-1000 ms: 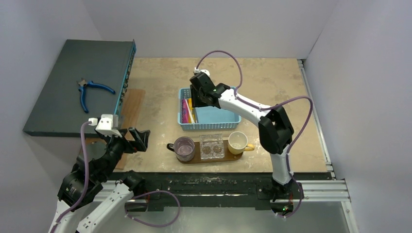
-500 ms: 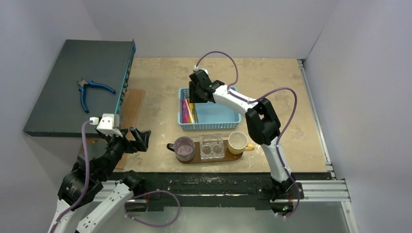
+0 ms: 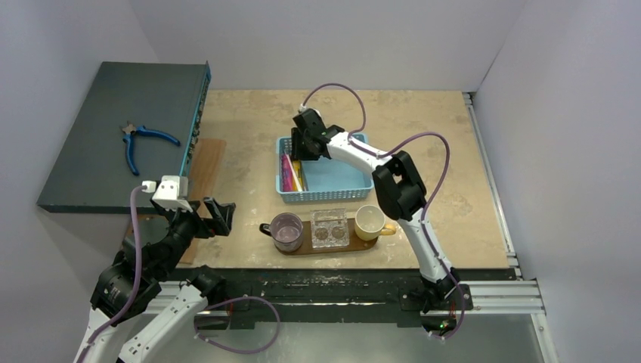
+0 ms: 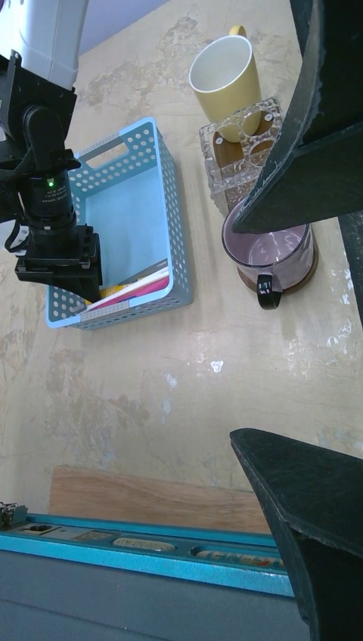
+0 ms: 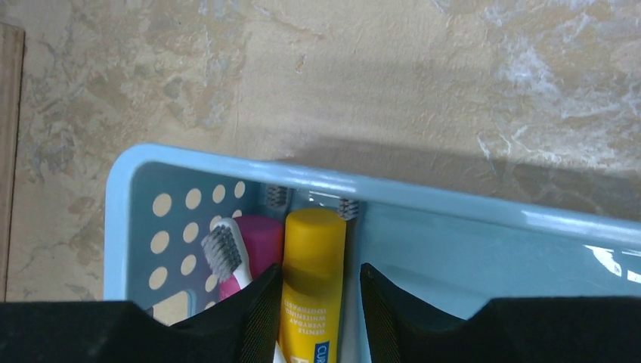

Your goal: Prepare toiletry sets of a toothbrush and toothpaste on the tray

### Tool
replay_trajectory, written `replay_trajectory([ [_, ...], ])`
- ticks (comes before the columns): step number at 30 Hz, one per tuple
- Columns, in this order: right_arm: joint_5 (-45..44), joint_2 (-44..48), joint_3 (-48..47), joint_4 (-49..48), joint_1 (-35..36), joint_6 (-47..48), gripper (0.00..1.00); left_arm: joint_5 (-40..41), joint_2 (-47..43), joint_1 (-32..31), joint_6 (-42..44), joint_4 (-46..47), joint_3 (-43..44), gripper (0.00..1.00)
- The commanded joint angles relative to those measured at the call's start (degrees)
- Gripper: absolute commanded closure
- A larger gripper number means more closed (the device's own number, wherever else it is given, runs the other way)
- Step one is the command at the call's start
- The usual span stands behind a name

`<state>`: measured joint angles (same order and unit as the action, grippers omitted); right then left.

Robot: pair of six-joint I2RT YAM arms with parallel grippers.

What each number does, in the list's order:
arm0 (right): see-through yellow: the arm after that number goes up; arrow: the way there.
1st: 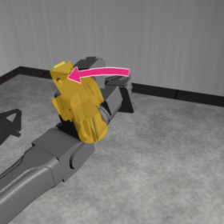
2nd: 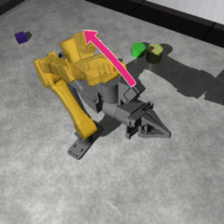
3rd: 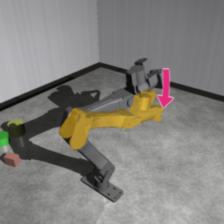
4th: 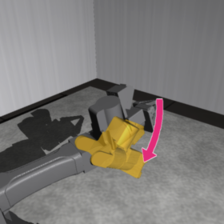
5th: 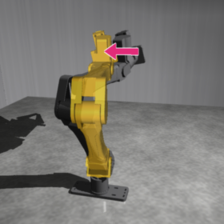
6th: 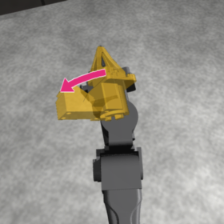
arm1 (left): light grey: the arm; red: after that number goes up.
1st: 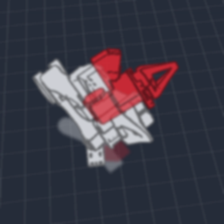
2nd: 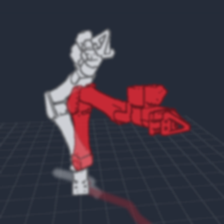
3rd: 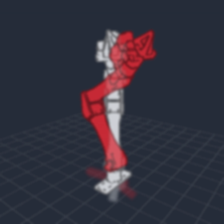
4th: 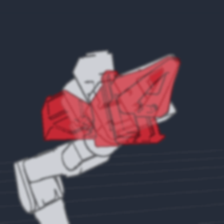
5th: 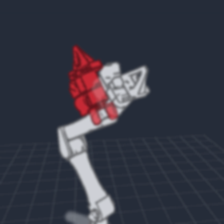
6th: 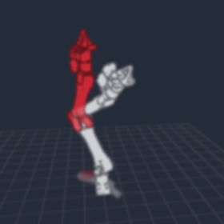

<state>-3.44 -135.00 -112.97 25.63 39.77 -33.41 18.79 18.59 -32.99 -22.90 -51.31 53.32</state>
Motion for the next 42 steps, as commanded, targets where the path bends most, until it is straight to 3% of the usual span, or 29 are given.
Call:
replay_trajectory([
  [1, 1.51, -1.26, -4.07, -1.54, -0.21, -0.36, 0.55, -4.33, 4.35, 0.02, 2.07, 4.82, -1.46, 0.0],
  [10, -0.69, -3.56, -5.23, 0.72, -0.22, -0.15, 0.55, -4.11, 4.87, 0.25, 2.05, 4.66, -1.37, 0.0],
  [22, -6.52, -0.52, -0.83, 3.07, -0.22, 3.37, 0.68, -4.61, 5.31, 0.74, 2.02, 4.8, -1.29, 0.0],
  [37, -8.66, -1.9, -1.4, 5.02, -0.23, 3.71, 0.6, -4.37, 5.21, 0.89, 1.97, 4.6, -1.27, 0.0],
  [40, -8.68, -1.04, 0.0, 4.21, -0.24, 3.61, 0.68, -4.28, 5.23, 0.96, 1.95, 4.57, -1.2, 0.0],
  [42, -8.52, -0.09, 0.94, 3.71, -0.17, 3.53, 0.79, -4.28, 5.23, 0.91, 1.98, 4.56, -1.25, 0.0],
])
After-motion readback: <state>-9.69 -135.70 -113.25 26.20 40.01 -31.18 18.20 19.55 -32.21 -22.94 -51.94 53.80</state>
